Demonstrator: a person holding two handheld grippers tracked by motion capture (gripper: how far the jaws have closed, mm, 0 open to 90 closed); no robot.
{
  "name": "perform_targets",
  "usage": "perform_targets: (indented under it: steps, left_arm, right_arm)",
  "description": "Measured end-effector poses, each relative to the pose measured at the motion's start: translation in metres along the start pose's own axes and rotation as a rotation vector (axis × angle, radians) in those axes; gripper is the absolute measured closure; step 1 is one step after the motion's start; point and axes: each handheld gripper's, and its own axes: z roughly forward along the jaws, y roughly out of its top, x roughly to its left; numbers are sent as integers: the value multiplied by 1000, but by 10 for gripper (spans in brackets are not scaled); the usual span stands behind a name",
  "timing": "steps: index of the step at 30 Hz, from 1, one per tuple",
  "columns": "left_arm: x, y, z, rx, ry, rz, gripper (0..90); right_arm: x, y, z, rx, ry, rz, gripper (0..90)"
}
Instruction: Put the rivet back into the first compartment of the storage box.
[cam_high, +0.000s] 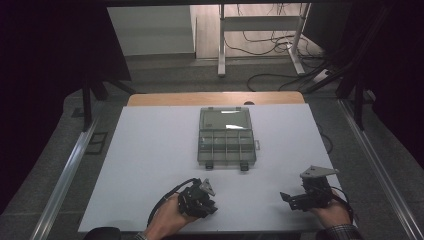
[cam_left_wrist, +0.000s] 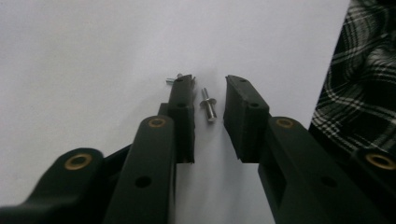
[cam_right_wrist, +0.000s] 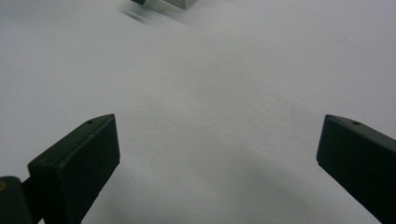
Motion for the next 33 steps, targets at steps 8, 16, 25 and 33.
perform_targets:
  steps: [8,16,25,33]
  left_arm:
    - [-2,1,0,14,25,10,816]
    - [2,1,-9,-45,-13,-49,819]
    - [10,-1,-20,-85,-10,-83,820]
    - [18,-2,-32,-119,6,-107,820]
  right_arm:
    - [0,0,1,3,-2,-1,0]
    - [0,0,0,2,-1,-2,0]
    - [0,0,0,-1,-1,0,0]
    - [0,0,-1,-7,-1,2,0]
